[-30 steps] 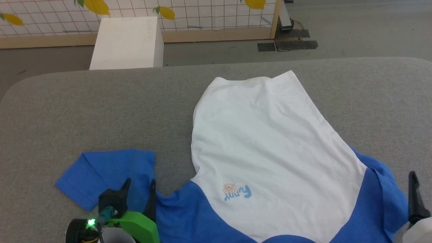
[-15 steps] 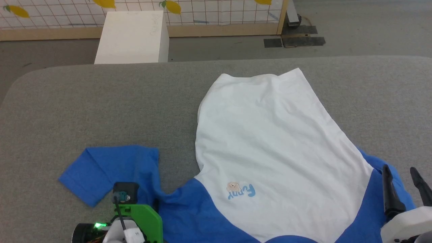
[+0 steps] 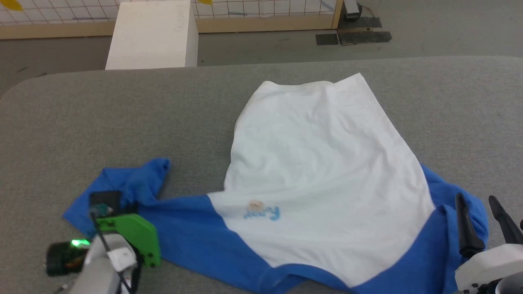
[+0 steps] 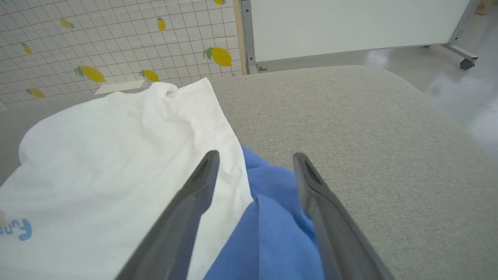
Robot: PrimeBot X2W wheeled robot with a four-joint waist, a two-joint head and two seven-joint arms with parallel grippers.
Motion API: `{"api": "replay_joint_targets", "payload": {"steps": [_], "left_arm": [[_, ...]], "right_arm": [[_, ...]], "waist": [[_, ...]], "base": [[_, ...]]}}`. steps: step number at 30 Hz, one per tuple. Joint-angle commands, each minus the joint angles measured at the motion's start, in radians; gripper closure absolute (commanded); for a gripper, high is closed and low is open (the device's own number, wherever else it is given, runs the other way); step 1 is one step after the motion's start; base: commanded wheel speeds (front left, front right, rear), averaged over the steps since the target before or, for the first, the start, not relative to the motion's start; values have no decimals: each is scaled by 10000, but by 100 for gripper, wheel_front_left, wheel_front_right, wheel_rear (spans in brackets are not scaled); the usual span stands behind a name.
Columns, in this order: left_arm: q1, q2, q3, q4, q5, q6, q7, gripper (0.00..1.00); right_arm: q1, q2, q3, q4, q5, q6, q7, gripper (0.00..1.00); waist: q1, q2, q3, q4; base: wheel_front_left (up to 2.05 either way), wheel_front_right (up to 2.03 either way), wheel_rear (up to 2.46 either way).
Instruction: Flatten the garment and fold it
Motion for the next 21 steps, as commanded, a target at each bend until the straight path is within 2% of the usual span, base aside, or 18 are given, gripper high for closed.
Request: {"api": "replay_joint_targets", "payload": {"steps": [1, 8, 9, 10, 11, 14, 21], "left_arm": [[-398, 230, 226, 146, 37, 125, -327, 100], [-1254, 569, 963, 968, 46, 551, -1298, 100], [-1435, 531, 1170, 1249, -110, 563, -1698, 95], [-1437, 453, 1212, 1296, -263, 448, -1777, 14], [-1422, 386, 1252, 1348, -408, 328, -1858, 0], [-1195, 255, 1277, 1411, -606, 107, -2242, 0], [162, -239, 1437, 497, -914, 194, -3288, 0]], "right_arm": [[-237, -5, -18, -6, -7, -15, -64, 0], [-424, -5, 27, 7, -87, -15, -78, 0], [-456, -5, 24, 44, -112, -15, -70, 0], [-459, -5, 21, 58, -118, -15, -69, 0], [-459, -5, 16, 73, -127, -15, -68, 0], [-428, -5, 6, 104, -131, -15, -62, 0], [-102, -5, -31, 51, -151, -15, 65, 0]], "waist": [[0, 0, 85, 61], [0, 0, 330, 150], [0, 0, 372, 182], [0, 0, 365, 191], [0, 0, 347, 201], [0, 0, 198, 240], [0, 0, -324, 401]], "base": [[0, 0, 0], [0, 0, 0], [0, 0, 0], [0, 0, 0], [0, 0, 0], [0, 0, 0], [0, 0, 0]]}}
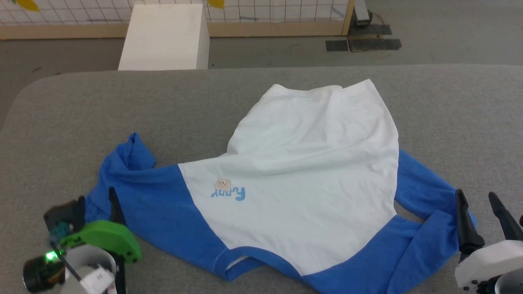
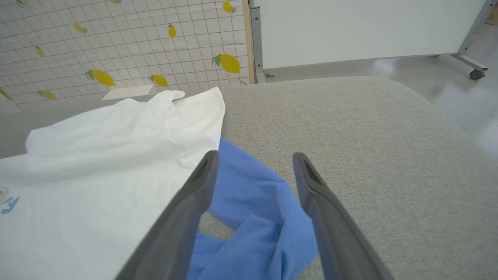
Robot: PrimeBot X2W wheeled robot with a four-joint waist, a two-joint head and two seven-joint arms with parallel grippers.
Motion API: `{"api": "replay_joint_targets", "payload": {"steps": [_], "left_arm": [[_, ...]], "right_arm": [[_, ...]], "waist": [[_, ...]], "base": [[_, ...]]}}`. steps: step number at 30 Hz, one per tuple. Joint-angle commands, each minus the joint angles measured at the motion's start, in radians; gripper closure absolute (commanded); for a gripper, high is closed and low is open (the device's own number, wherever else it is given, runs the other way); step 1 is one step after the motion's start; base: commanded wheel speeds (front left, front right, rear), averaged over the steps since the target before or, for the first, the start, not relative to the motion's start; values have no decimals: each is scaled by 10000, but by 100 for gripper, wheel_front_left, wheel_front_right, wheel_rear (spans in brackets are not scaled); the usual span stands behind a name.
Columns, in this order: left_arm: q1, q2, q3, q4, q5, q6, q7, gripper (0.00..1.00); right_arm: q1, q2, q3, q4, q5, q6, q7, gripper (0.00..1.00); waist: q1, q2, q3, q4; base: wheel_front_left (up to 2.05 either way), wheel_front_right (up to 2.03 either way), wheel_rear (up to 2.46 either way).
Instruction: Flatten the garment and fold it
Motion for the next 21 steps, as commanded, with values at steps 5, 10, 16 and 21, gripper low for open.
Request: {"api": "replay_joint_targets", "payload": {"steps": [5, 10, 16, 21], "left_arm": [[1242, -460, -322, -1046, -347, -65, 192, 0], [1866, -600, -1036, -1644, -338, -72, 1325, 0], [1828, -724, -1384, -1816, -529, 21, 2411, 0], [1296, -628, -1298, -1419, -625, 295, 3181, 0]], "right_arm": [[378, -5, -15, -47, 8, -15, 111, 0], [467, -5, 89, -82, 53, -15, 174, 0], [456, -5, 241, -118, 132, -15, 161, 0], [427, -5, 349, -124, 169, -15, 165, 0]], "waist": [[0, 0, -428, 274], [0, 0, -520, 379], [0, 0, -412, 341], [0, 0, -167, 142]], "base": [[0, 0, 0], [0, 0, 0], [0, 0, 0], [0, 0, 0]]}}
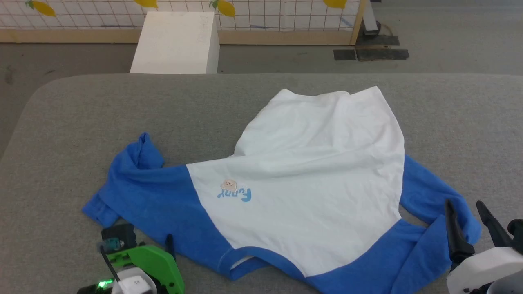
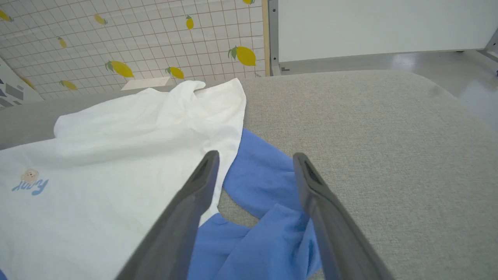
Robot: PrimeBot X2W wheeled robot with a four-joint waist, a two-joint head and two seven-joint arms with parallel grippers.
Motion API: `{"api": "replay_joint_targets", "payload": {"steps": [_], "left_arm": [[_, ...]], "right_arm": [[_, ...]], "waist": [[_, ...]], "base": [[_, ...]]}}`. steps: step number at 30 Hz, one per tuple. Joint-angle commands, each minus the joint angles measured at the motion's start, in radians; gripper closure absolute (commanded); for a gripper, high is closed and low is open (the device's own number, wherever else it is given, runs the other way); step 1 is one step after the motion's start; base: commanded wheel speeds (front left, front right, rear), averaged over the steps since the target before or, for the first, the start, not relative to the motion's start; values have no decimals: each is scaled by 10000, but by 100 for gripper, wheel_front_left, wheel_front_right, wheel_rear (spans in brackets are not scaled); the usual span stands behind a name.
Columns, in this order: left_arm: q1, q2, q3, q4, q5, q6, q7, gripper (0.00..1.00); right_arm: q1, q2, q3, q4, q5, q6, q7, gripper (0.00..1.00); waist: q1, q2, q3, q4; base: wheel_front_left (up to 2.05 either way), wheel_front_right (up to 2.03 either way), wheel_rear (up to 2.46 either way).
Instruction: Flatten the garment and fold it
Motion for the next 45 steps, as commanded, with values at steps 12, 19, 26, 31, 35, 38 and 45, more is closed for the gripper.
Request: {"api": "replay_joint_targets", "payload": {"steps": [12, 19, 26, 31, 35, 38, 45], "left_arm": [[-730, 328, 334, 692, -718, -256, 700, 100], [-537, 461, 371, 404, -570, -304, 117, 100], [-43, 606, 681, -24, -653, -158, -351, 100], [-36, 621, 705, -119, -649, -65, -391, 100], [-144, 613, 626, -116, -622, -84, -403, 100], [-236, 620, 561, -104, -598, -114, -404, 100], [-326, 664, 449, -37, -586, -173, -378, 100]], "right_arm": [[-49, -5, 142, 44, 187, -15, -81, 0], [440, -5, 654, -370, 427, -15, 443, 0], [2174, -5, 942, -933, 817, -15, 2356, 0], [1926, -5, 1162, -267, 1309, -15, 2312, 0], [1496, -5, 1253, 456, 1618, -15, 2231, 0], [1146, -5, 1465, 850, 1750, -15, 2275, 0], [520, -5, 1386, 1719, 1577, -15, 3112, 0]], "waist": [[0, 0, 333, -595], [0, 0, 238, -550], [0, 0, 488, -867], [0, 0, 593, -944], [0, 0, 634, -889], [0, 0, 675, -808], [0, 0, 734, -635]], "base": [[0, 0, 0], [0, 0, 0], [0, 0, 0], [0, 0, 0], [0, 0, 0], [0, 0, 0], [0, 0, 0]]}}
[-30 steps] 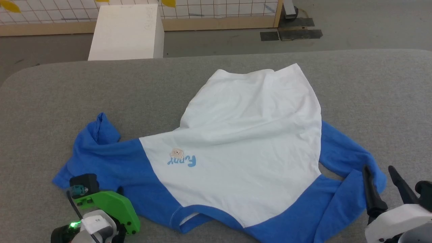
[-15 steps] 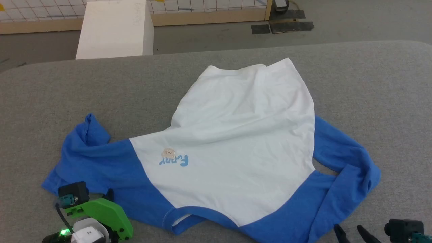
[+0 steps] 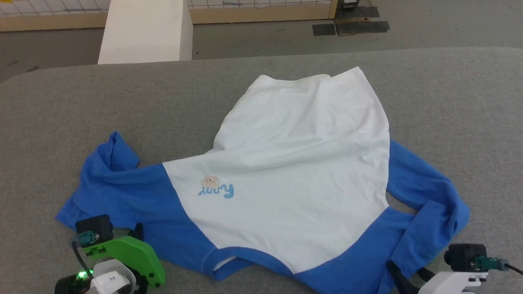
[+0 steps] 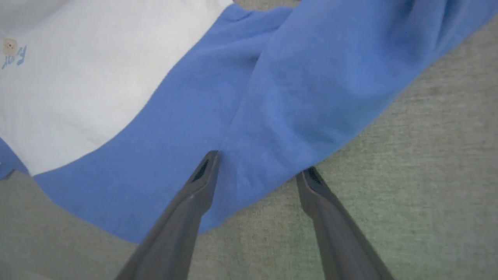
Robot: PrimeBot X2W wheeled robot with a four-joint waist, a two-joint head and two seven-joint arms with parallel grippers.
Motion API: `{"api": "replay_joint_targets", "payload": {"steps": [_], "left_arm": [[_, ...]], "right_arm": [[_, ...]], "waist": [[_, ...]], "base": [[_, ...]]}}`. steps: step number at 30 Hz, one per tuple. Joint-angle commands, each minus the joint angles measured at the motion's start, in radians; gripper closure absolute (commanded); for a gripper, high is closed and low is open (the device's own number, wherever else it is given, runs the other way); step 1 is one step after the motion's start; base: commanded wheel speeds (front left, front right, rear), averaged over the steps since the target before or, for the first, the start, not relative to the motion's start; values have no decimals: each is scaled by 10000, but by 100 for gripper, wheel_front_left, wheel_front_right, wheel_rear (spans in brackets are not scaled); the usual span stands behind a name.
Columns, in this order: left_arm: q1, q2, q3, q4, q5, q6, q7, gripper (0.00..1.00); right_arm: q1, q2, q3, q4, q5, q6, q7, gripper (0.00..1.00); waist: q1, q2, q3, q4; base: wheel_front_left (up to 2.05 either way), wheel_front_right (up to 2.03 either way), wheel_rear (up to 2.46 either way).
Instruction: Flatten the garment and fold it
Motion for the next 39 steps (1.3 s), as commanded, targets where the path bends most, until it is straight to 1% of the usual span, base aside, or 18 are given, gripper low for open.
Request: {"api": "replay_joint_targets", "payload": {"steps": [1, 2, 3, 7, 10, 13, 16, 20, 22, 24, 26, 30, 33, 36, 39], "left_arm": [[-73, 64, -53, 112, -30, -45, 13, 100], [-72, 57, -69, 124, -45, -64, 16, 100], [-71, 47, -75, 134, -66, -81, 11, 100], [-70, 29, -50, 111, -86, -139, -235, 100], [-108, -31, 103, -90, -187, -247, -682, 100], [-134, -263, 433, -606, -688, -516, -1121, 100], [-244, -396, 757, -1449, -1228, -860, -1392, 100], [-642, -456, 1124, -2720, -1890, -1206, -1427, 100], [-1028, -382, 1256, -3272, -2127, -1337, -1313, 100], [-1531, -313, 1300, -3746, -2332, -1361, -1034, 100], [-2124, -257, 1324, -4144, -2545, -1312, -672, 100], [-3675, -69, 1503, -4406, -2882, -1133, -28, 100], [-5122, 4, 1859, -4121, -3215, -838, 324, 100], [-6490, 150, 2146, -3584, -3308, -561, 491, 100], [-7921, 255, 2455, -2874, -3359, -241, 506, 100]], "right_arm": [[-319, 3, -63, 296, -22, -17, 223, 66], [-364, 3, -76, 288, 11, -17, 167, 87], [-387, 3, -94, 283, 51, -17, 111, 100], [-355, 3, -289, 77, 107, -17, -272, 100], [-248, 3, -548, -287, 88, -17, -507, 100], [-182, 3, -798, -943, 117, -17, -646, 100], [-263, 3, -1057, -1942, -27, -17, -597, 100], [-764, 3, -1249, -3387, -568, -17, -88, 100], [-1269, 3, -1241, -4019, -874, -17, 322, 100], [-1883, -103, -1086, -4512, -1281, -17, 861, 100], [-2683, -360, -909, -4775, -1379, -17, 1384, 100], [-4714, -1327, -600, -4449, -1222, -17, 2297, 100], [-6637, -2018, -312, -3738, -999, -17, 2793, 100], [-8489, -2489, 12, -2910, -890, -17, 2980, 100], [-10422, -2823, 340, -1865, -990, -17, 2868, 100]], "waist": [[0, 0, 5, 76], [0, 0, -3, 87], [0, 0, -15, 94], [0, 0, -107, 90], [0, 0, -267, 47], [0, 0, -449, -23], [0, 0, -647, -122], [0, 0, -808, -242], [0, 0, -817, -284], [0, 0, -782, -308], [0, 0, -649, -348], [0, 0, -143, -402], [0, 0, 483, -477], [0, 0, 1129, -511], [0, 0, 1879, -561]], "base": [[0, 0, 0], [0, 0, 0], [0, 0, 0], [0, 0, 0], [0, 0, 0], [0, 0, 0], [0, 0, 0], [0, 0, 0], [0, 0, 0], [0, 0, 0], [0, 0, 0], [0, 0, 0], [0, 0, 0], [0, 0, 0], [0, 0, 0]]}}
